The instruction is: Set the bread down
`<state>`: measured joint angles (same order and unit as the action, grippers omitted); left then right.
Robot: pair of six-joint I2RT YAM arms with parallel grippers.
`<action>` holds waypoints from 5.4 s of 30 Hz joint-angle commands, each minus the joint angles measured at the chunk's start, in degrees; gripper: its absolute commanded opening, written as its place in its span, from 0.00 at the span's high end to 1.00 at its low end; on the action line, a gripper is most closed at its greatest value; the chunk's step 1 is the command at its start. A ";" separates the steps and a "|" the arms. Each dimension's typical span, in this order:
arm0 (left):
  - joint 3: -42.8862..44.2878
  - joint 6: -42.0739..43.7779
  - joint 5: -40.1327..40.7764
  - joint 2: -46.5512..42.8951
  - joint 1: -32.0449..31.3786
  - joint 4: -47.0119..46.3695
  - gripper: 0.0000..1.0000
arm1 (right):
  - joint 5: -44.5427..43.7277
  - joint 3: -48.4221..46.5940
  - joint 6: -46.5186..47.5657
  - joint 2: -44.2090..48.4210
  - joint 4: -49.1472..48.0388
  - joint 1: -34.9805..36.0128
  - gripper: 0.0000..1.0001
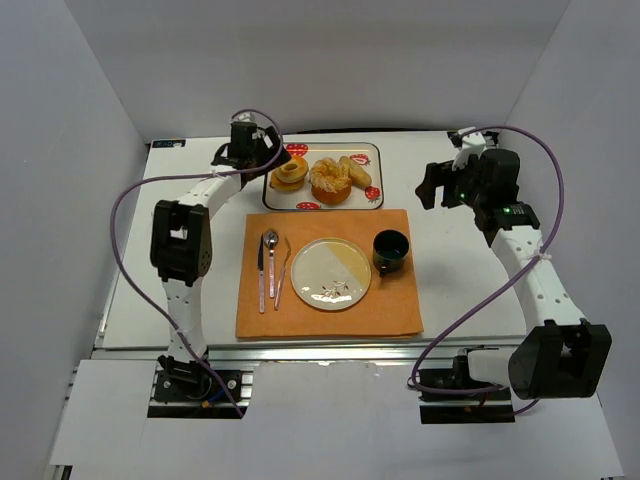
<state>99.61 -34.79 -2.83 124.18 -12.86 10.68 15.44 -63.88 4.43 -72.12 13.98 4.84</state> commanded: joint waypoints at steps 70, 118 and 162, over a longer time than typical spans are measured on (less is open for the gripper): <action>-38.80 -18.57 -18.36 -37.45 -6.12 -7.70 0.68 | 34.30 12.20 26.07 7.78 -3.34 1.14 0.11; -21.75 -12.94 -6.31 -27.86 -10.34 9.54 0.46 | 33.16 15.45 26.51 10.33 -4.31 0.96 0.11; -35.42 -15.23 -20.88 -51.45 -10.69 11.02 1.00 | 35.18 14.48 27.56 12.09 -2.82 0.43 0.11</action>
<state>70.02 -52.36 -18.35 82.04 -23.27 17.56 48.66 -47.99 30.74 -61.52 11.49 5.63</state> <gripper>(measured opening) 0.361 0.895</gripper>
